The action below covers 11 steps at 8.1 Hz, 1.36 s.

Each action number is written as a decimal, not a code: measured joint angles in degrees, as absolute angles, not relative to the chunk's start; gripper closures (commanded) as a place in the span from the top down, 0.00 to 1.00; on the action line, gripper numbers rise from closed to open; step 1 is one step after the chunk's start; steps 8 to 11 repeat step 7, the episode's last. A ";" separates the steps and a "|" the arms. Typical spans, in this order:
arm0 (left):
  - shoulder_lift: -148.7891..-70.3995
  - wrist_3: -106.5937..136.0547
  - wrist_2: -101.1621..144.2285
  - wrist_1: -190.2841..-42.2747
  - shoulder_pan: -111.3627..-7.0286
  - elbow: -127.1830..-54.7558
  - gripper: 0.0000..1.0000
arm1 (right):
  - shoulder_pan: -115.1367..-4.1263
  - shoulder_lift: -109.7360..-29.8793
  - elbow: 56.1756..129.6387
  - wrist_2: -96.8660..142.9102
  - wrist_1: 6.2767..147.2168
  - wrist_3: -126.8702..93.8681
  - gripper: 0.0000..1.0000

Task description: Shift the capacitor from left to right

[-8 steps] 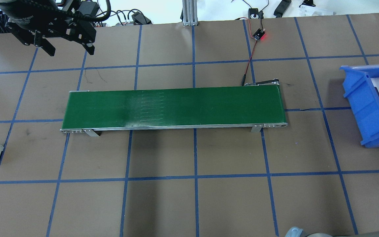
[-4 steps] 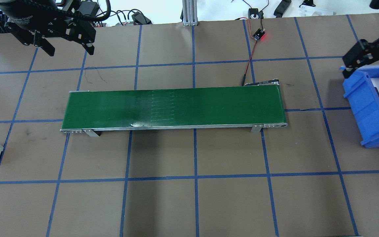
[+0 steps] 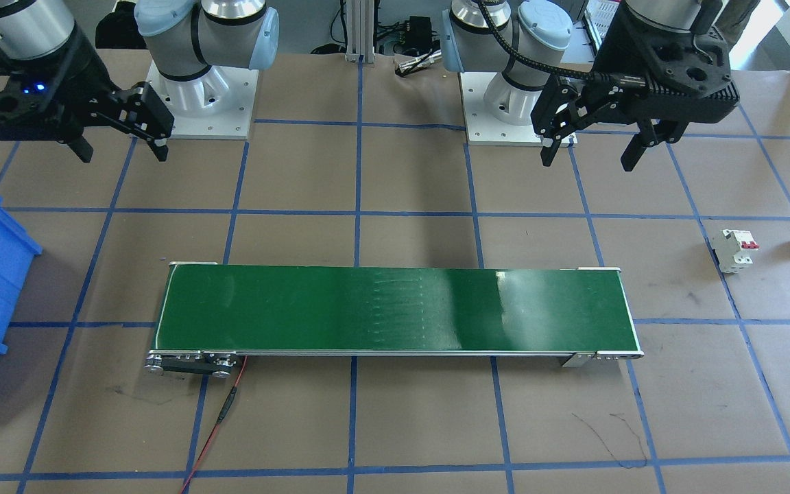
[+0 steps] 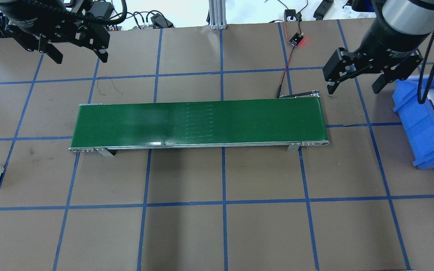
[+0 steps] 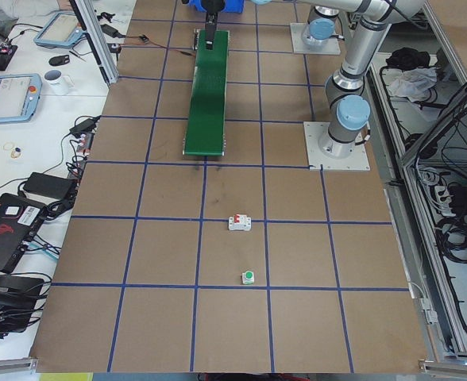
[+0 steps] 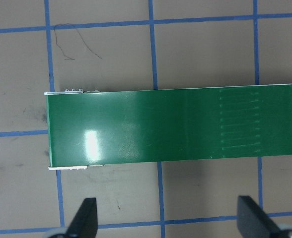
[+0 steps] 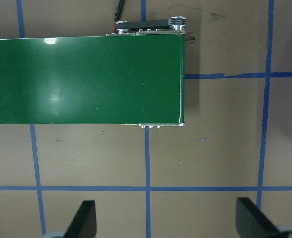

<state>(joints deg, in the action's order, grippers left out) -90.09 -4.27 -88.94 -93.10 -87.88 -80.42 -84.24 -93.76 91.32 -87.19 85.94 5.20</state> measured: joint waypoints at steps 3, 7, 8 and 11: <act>-90.09 -4.28 -88.94 -93.12 -87.89 -80.42 1.00 | -86.94 -93.80 91.32 -87.43 86.11 4.38 1.00; -90.03 -4.25 -88.94 -93.08 -87.89 -80.42 1.00 | -87.10 -93.79 91.32 -87.78 85.88 4.32 1.00; -90.03 -4.25 -88.94 -93.08 -87.89 -80.42 1.00 | -87.10 -93.79 91.32 -87.78 85.88 4.32 1.00; -90.03 -4.25 -88.94 -93.08 -87.89 -80.42 1.00 | -87.10 -93.79 91.32 -87.78 85.88 4.32 1.00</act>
